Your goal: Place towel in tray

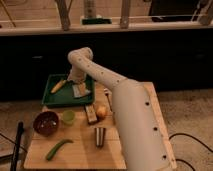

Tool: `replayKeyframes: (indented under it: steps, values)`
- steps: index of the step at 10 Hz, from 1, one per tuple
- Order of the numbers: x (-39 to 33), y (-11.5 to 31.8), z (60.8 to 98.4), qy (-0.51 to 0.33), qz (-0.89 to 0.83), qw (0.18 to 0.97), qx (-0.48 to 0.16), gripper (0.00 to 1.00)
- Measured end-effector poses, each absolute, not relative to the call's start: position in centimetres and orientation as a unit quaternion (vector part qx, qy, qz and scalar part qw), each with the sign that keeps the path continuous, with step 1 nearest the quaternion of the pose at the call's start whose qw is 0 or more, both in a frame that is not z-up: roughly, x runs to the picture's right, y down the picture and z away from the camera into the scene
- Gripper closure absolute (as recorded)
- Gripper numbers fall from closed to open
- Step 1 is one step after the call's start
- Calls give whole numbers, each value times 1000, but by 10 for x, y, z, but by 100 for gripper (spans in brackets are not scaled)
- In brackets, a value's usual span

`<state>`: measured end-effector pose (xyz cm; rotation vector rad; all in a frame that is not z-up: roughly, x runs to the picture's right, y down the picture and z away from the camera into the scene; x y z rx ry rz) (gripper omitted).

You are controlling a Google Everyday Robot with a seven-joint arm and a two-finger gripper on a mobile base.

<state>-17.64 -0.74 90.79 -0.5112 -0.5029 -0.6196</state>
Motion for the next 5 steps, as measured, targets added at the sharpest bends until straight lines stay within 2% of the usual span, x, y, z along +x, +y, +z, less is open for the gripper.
replayKeyframes:
  steps: [5]
  values:
    - [-168,-9,905,-250,-300,888,-242,20]
